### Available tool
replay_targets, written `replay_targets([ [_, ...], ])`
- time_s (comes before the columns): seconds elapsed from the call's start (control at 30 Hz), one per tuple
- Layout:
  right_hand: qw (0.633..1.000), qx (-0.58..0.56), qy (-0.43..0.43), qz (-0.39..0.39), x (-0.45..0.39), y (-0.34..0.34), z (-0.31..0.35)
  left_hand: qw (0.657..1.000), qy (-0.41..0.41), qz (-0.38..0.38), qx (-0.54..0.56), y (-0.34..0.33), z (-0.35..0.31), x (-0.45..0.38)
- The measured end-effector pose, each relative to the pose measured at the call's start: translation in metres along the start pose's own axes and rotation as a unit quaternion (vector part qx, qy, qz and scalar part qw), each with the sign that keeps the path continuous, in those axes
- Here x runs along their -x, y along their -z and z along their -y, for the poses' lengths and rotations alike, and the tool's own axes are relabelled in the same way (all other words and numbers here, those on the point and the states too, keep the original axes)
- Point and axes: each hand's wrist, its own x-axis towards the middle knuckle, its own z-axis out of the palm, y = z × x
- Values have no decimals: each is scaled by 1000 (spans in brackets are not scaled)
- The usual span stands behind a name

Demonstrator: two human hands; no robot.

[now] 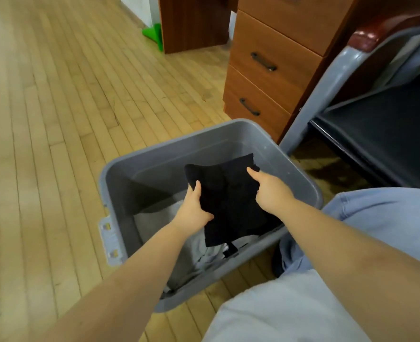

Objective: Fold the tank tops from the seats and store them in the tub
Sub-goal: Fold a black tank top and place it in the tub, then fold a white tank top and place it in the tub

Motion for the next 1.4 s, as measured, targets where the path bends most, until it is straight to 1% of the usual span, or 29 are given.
replay_targets([
  [0.2,997,60,-2,57,-7,-18,9,1000,28,-10,-4,-1,20,10],
  [0.33,992,78,25,92,-11,-32,22,997,48,-34,-47,6,36,21],
  [0.43,988,87,38,126,-12,-43,35,993,81,-48,-74,13,49,29],
  [0.5,980,104,38,165,-11,-52,43,989,104,-57,-83,18,56,34],
  [0.57,980,96,49,170,-10,-62,49,987,125,-59,-82,22,62,39],
  [0.67,976,107,47,184,-7,-73,57,979,180,-46,-85,27,74,43],
  [0.73,972,117,35,203,-3,-80,60,967,221,-22,-122,27,77,43],
  [0.77,970,121,37,205,-2,-83,60,963,224,-13,-147,25,77,42],
  [0.93,971,130,57,191,-2,-84,54,942,179,5,-283,16,72,37],
  [1.03,970,157,69,170,-6,-74,50,929,133,5,-345,19,64,33],
  [1.13,967,185,87,153,-11,-61,47,931,69,-12,-358,21,45,26],
  [1.2,964,198,82,155,-13,-49,45,932,35,-17,-360,18,27,21],
  [1.23,965,196,83,152,-13,-42,44,930,16,-19,-368,16,17,18],
  [1.4,978,146,123,86,-5,8,24,913,-69,-28,-402,0,-43,0],
])
